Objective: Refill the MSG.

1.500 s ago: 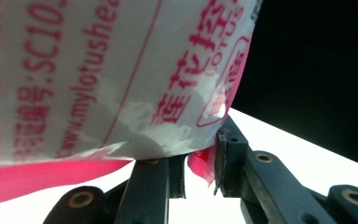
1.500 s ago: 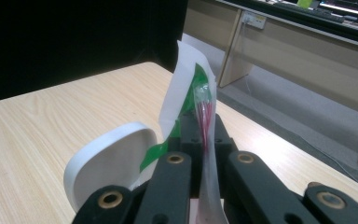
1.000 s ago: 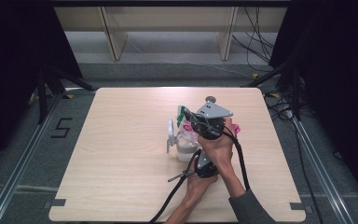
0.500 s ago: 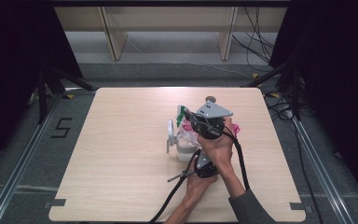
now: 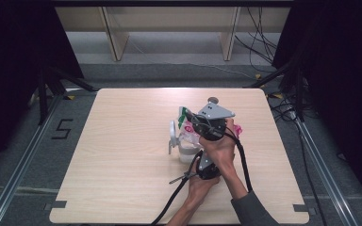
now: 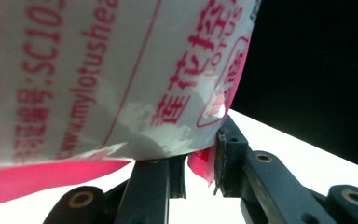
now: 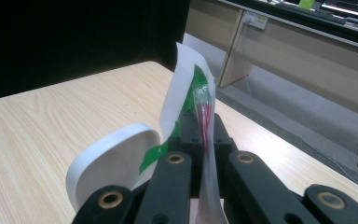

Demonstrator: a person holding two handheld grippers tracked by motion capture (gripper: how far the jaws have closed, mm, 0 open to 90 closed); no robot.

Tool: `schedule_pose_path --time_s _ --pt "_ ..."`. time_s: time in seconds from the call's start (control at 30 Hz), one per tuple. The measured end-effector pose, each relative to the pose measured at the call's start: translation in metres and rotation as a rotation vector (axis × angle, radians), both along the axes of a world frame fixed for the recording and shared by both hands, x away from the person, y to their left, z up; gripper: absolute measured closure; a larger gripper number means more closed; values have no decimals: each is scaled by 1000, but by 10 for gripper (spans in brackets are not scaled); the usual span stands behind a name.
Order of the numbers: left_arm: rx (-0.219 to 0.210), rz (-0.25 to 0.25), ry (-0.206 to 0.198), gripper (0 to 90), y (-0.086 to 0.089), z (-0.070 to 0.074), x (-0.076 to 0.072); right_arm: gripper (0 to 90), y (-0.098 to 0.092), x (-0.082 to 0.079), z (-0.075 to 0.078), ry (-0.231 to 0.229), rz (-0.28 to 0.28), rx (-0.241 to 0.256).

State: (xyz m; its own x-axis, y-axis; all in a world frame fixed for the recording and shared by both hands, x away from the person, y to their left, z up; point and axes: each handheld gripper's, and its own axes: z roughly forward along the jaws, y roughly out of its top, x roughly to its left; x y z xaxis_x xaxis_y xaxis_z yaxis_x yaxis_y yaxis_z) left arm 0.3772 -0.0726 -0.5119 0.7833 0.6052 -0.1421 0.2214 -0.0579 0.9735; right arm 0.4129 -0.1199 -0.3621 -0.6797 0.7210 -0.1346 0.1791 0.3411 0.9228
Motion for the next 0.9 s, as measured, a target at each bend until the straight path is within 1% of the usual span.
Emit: schedule_pose_path --time_s 0.03,0.07,0.13,0.17,0.2,0.23,0.27,0.33,0.37,0.4,0.43,0.47,0.5,0.57,0.6,0.63,0.67,0.7,0.73,0.77,0.8,0.83,0.87,0.9 --pt "5 -3 -2 761 0 0 0 896 0 0 0 4 3 -2" --pt "3 -4 -2 762 0 0 0 896 -2 2 1 -31 7 -10" --pt "-7 -2 -4 762 0 0 0 897 -1 0 1 -10 1 -5" --pt "-6 -4 -5 762 0 1 0 897 1 -2 1 7 -5 9" --pt "-5 -5 -5 762 0 0 0 897 1 -2 1 9 2 -7" --pt "-9 -2 -3 762 -1 0 0 897 3 -2 0 15 -6 0" --pt "2 -5 -4 761 0 0 1 897 2 0 -1 -2 -3 -15" --pt "-8 -6 -5 762 0 0 1 896 2 -2 -1 23 -14 8" --pt "-13 -1 -4 762 0 1 0 896 0 -1 1 -3 6 -13" --pt "-22 -5 -9 762 0 1 0 896 1 -3 2 2 4 0" --pt "-15 -2 -11 762 1 2 0 896 1 -2 3 -14 13 -7" --pt "-46 5 -6 762 -1 2 0 896 1 -2 4 -16 16 -11" --pt "-76 17 10 762 -3 1 -1 896 3 -2 3 -21 9 -6" --pt "-51 13 6 762 -2 0 0 896 4 0 0 -25 10 -25" --pt "-53 11 5 761 -2 0 0 896 4 0 -1 -9 16 -22" --pt "-23 -3 0 762 1 1 0 896 3 0 0 -32 7 -25" --pt "-11 -6 -7 762 2 1 0 896 3 -1 1 -19 5 -11" --pt "-24 3 -8 762 0 1 0 896 4 -3 1 1 -1 6" --pt "-59 11 5 762 -2 1 -1 896 4 -3 2 1 2 -5" --pt "-95 14 15 762 -4 1 -1 896 3 -1 2 -26 16 -33" --pt "-71 13 8 762 -3 0 -1 896 3 0 0 -35 12 -30" --pt "-48 12 4 761 -2 0 -1 896 3 1 0 -34 5 -29" --pt "-15 -4 -3 761 1 1 0 896 2 1 0 -26 10 -28" --pt "-6 -9 -5 761 2 1 0 896 3 -2 1 8 -2 -1"
